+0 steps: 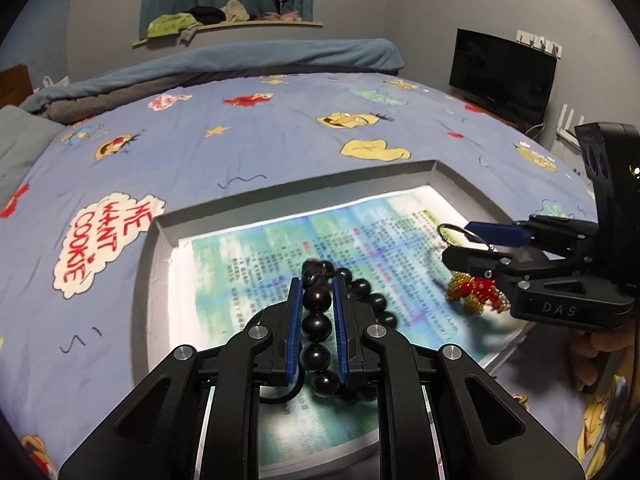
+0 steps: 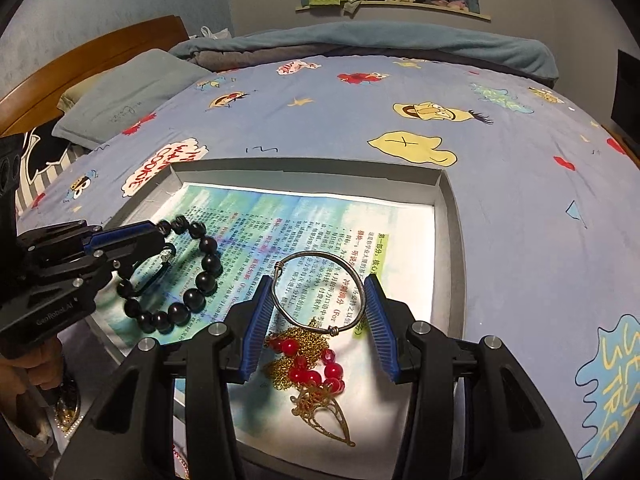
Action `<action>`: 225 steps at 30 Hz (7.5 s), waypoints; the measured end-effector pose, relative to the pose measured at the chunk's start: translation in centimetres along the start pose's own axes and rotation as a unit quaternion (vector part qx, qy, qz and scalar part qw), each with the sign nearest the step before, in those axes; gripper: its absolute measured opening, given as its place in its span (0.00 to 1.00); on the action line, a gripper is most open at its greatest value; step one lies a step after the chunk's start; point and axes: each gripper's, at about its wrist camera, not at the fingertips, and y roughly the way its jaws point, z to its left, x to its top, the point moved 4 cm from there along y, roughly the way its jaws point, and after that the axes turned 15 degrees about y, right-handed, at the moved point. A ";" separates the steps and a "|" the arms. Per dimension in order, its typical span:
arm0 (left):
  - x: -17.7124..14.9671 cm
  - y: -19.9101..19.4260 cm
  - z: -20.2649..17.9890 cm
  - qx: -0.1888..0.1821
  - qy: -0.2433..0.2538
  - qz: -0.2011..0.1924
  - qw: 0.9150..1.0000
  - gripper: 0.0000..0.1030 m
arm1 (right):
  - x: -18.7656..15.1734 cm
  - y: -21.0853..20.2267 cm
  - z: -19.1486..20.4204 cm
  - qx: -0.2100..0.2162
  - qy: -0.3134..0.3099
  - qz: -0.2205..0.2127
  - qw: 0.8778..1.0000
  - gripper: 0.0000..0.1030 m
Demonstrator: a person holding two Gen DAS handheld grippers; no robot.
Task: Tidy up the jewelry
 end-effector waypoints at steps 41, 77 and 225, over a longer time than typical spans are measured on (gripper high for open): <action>-9.0 -11.7 -4.8 -0.034 0.004 -0.034 0.999 0.62 | -8.1 -9.6 3.0 0.061 -0.034 -0.065 0.995 0.56; -8.6 -6.8 -5.8 -0.042 0.022 0.014 0.999 0.09 | -10.4 -6.3 2.9 0.066 -0.027 0.009 0.997 0.06; -15.8 -10.9 0.6 -0.027 -0.036 0.025 0.999 0.17 | -17.5 -8.2 9.7 0.113 -0.122 0.038 0.985 0.07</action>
